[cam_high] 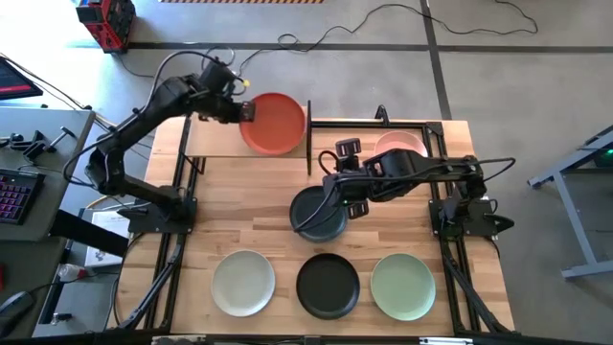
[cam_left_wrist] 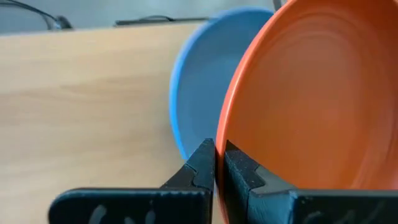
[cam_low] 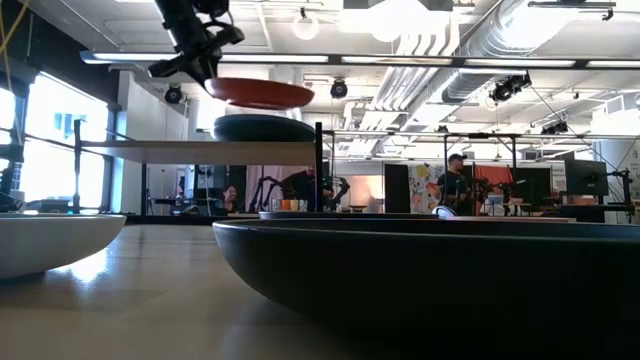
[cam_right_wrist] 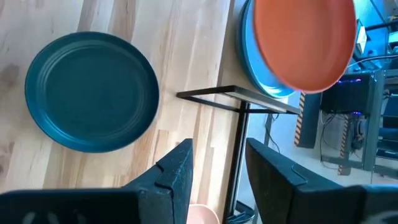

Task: Place and stack plates onto a shelf
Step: Stack the orange plate on top of the light blue plate on the shelf

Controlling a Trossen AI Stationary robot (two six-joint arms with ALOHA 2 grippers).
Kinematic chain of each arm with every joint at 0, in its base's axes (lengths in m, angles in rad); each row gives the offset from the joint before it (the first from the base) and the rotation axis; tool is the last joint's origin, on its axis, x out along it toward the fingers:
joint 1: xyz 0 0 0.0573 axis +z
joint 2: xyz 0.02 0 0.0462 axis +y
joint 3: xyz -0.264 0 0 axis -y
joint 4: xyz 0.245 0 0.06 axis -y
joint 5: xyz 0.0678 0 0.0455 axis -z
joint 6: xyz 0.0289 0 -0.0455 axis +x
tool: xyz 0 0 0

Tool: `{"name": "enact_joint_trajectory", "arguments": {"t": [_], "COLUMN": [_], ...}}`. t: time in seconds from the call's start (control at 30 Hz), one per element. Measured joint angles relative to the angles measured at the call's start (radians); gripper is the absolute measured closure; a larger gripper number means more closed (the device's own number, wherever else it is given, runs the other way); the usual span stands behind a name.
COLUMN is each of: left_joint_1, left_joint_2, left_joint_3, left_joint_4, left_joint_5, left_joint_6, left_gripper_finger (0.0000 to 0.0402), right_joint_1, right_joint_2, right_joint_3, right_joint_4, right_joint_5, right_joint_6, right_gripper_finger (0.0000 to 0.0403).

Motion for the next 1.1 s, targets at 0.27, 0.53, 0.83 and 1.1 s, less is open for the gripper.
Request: {"name": "enact_joint_trajectory", "arguments": {"t": [0.27,0.53,0.83,1.1], "left_joint_1": [0.086,0.110,0.115,0.115], "left_joint_2": [0.039,0.105,0.130,0.130], "left_joint_3": [0.000,0.000,0.000,0.000], "left_joint_4": [0.004,0.004,0.075,0.074], "left_joint_5": [0.038,0.092,0.132,0.141], "left_joint_6": [0.079,0.121,0.129,0.138], "left_gripper_finger": [0.0398,0.0398,0.0390,0.0376], "right_joint_1": [-0.022,-0.054,-0.064,-0.064], "right_joint_2": [0.000,0.000,0.000,0.000], "right_joint_3": [0.000,0.000,-0.001,-0.001], "right_joint_4": [0.012,0.015,0.018,0.020], "right_joint_5": [0.000,0.001,0.001,0.001], "right_joint_6": [0.020,0.085,0.121,0.121], "right_gripper_finger": [0.0272,0.0272,0.0272,0.0272]}}
